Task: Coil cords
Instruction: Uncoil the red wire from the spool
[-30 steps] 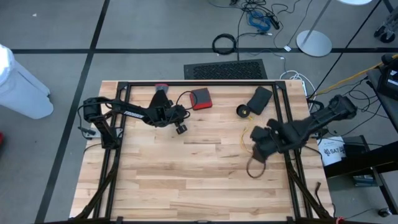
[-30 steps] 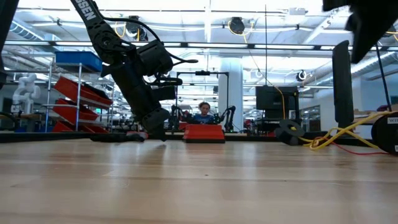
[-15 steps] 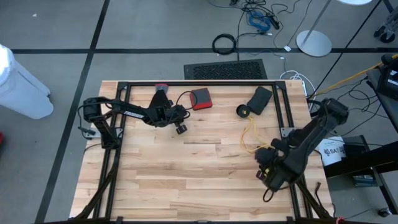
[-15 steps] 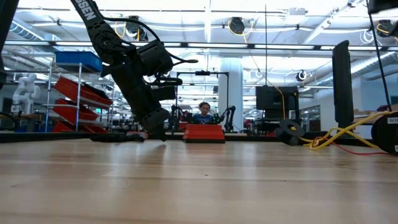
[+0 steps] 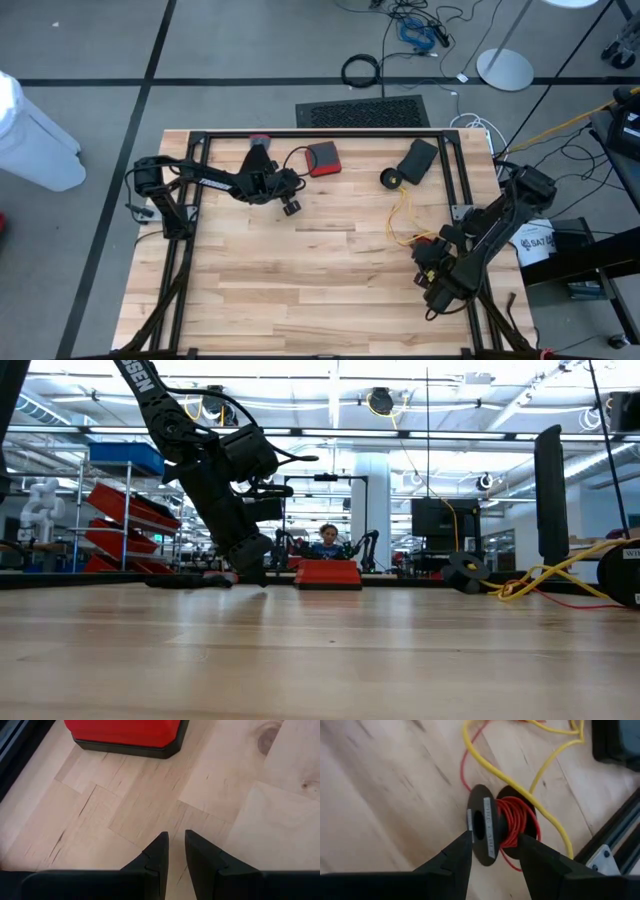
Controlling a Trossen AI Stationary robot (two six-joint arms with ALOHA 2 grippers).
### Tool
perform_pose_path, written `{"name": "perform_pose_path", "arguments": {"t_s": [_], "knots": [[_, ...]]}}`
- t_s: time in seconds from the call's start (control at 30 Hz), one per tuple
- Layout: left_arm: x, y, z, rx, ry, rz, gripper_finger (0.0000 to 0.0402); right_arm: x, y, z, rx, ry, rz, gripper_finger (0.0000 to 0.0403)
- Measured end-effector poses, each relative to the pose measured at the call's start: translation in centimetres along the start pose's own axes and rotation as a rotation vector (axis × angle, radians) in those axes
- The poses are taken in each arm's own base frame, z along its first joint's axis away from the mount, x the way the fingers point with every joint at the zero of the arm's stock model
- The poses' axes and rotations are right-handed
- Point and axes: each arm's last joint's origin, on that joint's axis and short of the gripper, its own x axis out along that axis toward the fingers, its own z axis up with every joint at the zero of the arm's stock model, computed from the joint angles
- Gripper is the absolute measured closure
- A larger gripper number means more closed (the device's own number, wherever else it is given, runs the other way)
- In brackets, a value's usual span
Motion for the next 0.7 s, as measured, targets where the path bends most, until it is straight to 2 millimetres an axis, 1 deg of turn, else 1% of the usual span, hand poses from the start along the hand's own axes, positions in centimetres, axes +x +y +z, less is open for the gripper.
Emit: {"name": "perform_pose_path", "arguments": {"t_s": [0.1, 0.2, 0.27, 0.37, 0.4, 0.57, 0.7], "knots": [[0.0, 0.0, 0.0, 0.0, 0.0, 0.0, 0.033, 1.0, -0.1, -0.4, 0.006, 0.0, 0.0, 0.0261], [0.0, 0.0, 0.0, 0.0, 0.0, 0.0, 0.033, 1.6, 0.0, -0.7, 0.02, -0.003, 0.017, 0.0281], [0.0, 0.0, 0.0, 0.0, 0.0, 0.0, 0.033, 1.9, 0.0, -0.8, 0.027, -0.004, 0.016, 0.0309], [0.0, 0.0, 0.0, 0.0, 0.0, 0.0, 0.033, 2.1, 0.0, -0.9, 0.043, -0.012, 0.016, 0.0372], [0.0, 0.0, 0.0, 0.0, 0.0, 0.0, 0.033, 2.1, 0.0, -0.9, 0.042, -0.021, 0.015, 0.0386], [0.0, 0.0, 0.0, 0.0, 0.0, 0.0, 0.033, 1.9, 0.1, -0.8, 0.044, -0.049, 0.025, 0.0399], [0.0, 0.0, 0.0, 0.0, 0.0, 0.0, 0.033, 0.7, 0.7, -0.4, 0.021, -0.078, 0.07, 0.0401]]}}
